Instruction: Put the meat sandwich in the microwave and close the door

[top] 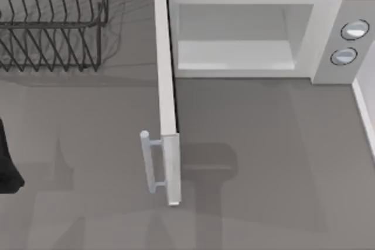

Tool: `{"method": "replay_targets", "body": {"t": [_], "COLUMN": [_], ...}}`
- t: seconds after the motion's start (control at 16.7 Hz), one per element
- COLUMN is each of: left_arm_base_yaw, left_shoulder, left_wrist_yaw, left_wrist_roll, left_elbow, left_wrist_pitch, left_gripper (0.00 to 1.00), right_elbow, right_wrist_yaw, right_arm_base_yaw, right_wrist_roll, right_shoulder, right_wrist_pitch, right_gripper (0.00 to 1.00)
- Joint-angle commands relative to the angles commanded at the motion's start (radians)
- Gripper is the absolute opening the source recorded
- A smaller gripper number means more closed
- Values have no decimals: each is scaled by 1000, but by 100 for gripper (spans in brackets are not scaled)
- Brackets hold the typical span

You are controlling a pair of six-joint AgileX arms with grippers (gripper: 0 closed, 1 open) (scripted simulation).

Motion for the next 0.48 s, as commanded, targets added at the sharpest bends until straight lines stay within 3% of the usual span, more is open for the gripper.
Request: {"method": "replay_targets", "body": {"t": [0.48], "left_arm_base_yaw": [0], "left_shoulder": [0], "left_wrist_yaw": [0], "left_wrist_roll": [0], "left_elbow": [0], "left_wrist_pitch": [0], "left_gripper": [100], "right_elbow": [-151], "right_wrist_yaw": [0], "right_arm_base_yaw": [-1], "right_wrist_roll": [2], "right_shoulder": [162], "right_wrist_pitch": [319], "right_gripper": [100]}}
